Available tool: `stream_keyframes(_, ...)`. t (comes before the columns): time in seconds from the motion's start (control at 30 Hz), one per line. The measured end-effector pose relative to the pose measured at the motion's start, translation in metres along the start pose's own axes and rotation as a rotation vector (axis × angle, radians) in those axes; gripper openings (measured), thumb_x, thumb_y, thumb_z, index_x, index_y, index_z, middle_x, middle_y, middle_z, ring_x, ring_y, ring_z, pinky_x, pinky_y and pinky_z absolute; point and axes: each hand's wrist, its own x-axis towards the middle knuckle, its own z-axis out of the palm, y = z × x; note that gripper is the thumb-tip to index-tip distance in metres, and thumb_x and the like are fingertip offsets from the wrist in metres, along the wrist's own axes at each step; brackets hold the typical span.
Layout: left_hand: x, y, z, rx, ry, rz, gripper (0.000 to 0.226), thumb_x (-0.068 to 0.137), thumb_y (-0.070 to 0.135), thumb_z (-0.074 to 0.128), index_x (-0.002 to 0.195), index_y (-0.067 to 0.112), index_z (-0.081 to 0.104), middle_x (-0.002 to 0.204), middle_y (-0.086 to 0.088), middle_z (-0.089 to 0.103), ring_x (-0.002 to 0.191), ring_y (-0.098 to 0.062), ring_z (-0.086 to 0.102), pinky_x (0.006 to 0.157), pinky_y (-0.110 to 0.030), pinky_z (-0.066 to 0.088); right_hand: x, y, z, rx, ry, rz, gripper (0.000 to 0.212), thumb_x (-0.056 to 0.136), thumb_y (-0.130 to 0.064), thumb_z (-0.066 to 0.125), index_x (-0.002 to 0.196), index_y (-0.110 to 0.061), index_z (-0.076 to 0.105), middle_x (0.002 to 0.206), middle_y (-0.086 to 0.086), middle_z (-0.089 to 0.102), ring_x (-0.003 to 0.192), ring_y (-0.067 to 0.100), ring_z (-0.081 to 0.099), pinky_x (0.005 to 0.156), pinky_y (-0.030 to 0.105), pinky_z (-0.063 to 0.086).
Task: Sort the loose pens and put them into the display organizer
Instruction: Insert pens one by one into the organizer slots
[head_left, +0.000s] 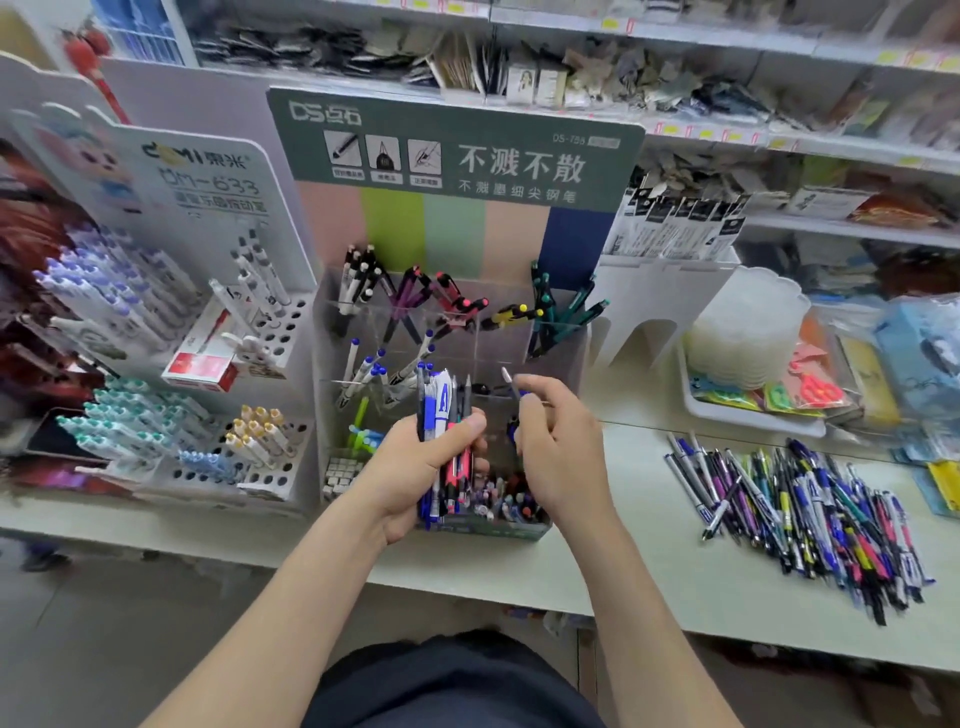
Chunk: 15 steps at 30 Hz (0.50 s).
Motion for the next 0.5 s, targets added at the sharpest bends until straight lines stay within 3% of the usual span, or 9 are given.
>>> stream_keyframes(0.1, 0.005, 0.001, 0.002, -0.05, 0.031, 0.015, 0.026, 0.095, 0.028, 0.079, 0.104, 0.005, 0.071, 0.086, -0.009, 0.069, 0.074, -0.02, 0.07, 0.064, -0.035, 0.059, 0.006, -0.008, -0.003, 0.036, 0.066, 0.015, 0.023, 0.101, -0.011, 0.051, 0.111, -0.024, 0.067, 0.086, -0.004, 0.07, 0.07, 0.006, 0.06, 0.066, 0.03, 0.047)
stream_keyframes(0.2, 0.008, 0.001, 0.009, -0.096, 0.005, 0.035, 0.035, 0.093, 0.028, 0.079, 0.12, 0.007, 0.073, 0.093, -0.007, 0.071, 0.081, -0.021, 0.07, 0.07, -0.038, 0.058, 0.016, -0.009, -0.017, -0.051, 0.278, -0.142, 0.03, 0.101, -0.007, 0.06, 0.124, -0.02, 0.073, 0.107, -0.003, 0.063, 0.09, -0.003, 0.06, 0.081, 0.008, 0.045)
stream_keyframes(0.3, 0.011, 0.002, 0.02, -0.071, -0.007, 0.055, 0.044, 0.088, 0.032, 0.08, 0.124, 0.009, 0.072, 0.098, -0.007, 0.074, 0.085, -0.022, 0.071, 0.076, -0.041, 0.057, 0.036, -0.009, -0.038, -0.204, 0.484, -0.263, 0.026, 0.097, -0.005, 0.07, 0.12, -0.013, 0.079, 0.105, 0.003, 0.067, 0.082, -0.005, 0.057, 0.081, -0.003, 0.034)
stream_keyframes(0.43, 0.015, 0.003, 0.035, -0.058, -0.016, 0.059, 0.046, 0.087, 0.033, 0.081, 0.124, 0.009, 0.072, 0.102, -0.008, 0.076, 0.086, -0.022, 0.072, 0.077, -0.042, 0.056, 0.067, -0.02, -0.059, -0.269, 0.421, -0.296, 0.032, 0.091, -0.007, 0.077, 0.123, -0.012, 0.075, 0.103, 0.002, 0.078, 0.088, 0.011, 0.066, 0.082, -0.01, 0.028)
stream_keyframes(0.5, 0.017, 0.003, 0.04, -0.049, -0.017, 0.057, 0.045, 0.088, 0.033, 0.081, 0.124, 0.008, 0.072, 0.103, -0.009, 0.076, 0.085, -0.022, 0.072, 0.079, -0.043, 0.056, 0.081, -0.029, -0.061, -0.236, 0.362, -0.307, 0.036, 0.092, -0.009, 0.077, 0.127, -0.014, 0.072, 0.104, -0.001, 0.078, 0.087, 0.01, 0.068, 0.085, -0.004, 0.036)
